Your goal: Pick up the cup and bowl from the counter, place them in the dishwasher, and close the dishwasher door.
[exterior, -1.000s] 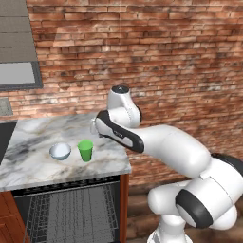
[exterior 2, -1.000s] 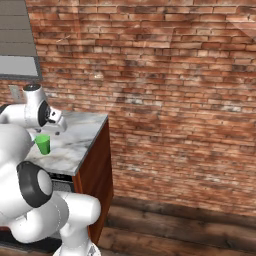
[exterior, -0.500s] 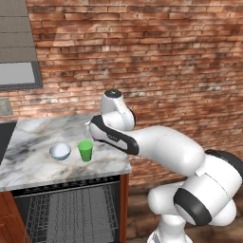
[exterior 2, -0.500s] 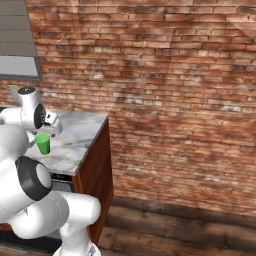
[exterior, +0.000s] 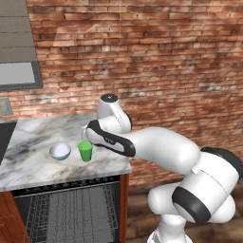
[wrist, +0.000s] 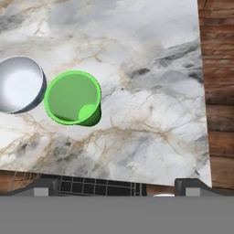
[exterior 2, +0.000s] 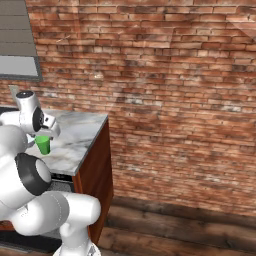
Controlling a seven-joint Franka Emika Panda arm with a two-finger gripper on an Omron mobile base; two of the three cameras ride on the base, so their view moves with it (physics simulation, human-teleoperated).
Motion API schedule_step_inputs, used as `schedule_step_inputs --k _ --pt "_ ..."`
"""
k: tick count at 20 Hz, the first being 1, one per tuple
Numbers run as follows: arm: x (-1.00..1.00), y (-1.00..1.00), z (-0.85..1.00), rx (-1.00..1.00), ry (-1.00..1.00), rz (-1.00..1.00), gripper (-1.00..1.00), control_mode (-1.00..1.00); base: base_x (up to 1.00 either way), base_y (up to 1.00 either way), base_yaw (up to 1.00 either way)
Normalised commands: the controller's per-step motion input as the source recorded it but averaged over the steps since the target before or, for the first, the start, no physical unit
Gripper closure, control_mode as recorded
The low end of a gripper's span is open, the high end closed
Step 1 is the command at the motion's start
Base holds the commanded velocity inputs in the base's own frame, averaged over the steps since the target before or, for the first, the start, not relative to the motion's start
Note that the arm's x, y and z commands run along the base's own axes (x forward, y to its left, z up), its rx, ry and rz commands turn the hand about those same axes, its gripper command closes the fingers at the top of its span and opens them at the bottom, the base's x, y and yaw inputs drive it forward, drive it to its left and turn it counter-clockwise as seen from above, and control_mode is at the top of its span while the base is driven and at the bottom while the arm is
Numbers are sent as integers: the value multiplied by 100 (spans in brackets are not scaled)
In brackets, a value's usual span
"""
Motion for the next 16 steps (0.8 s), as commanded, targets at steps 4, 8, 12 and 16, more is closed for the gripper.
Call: schedule_step_inputs --k 4,8,12,16 --pt "0 0 -13 0 0 0 -100 -100 0 0 0" --pt "14 0 -13 0 0 0 -100 -100 0 0 0" --pt "17 1 -15 0 0 0 -100 -100 0 0 0" --pt "21 4 -12 0 0 0 -100 -100 0 0 0"
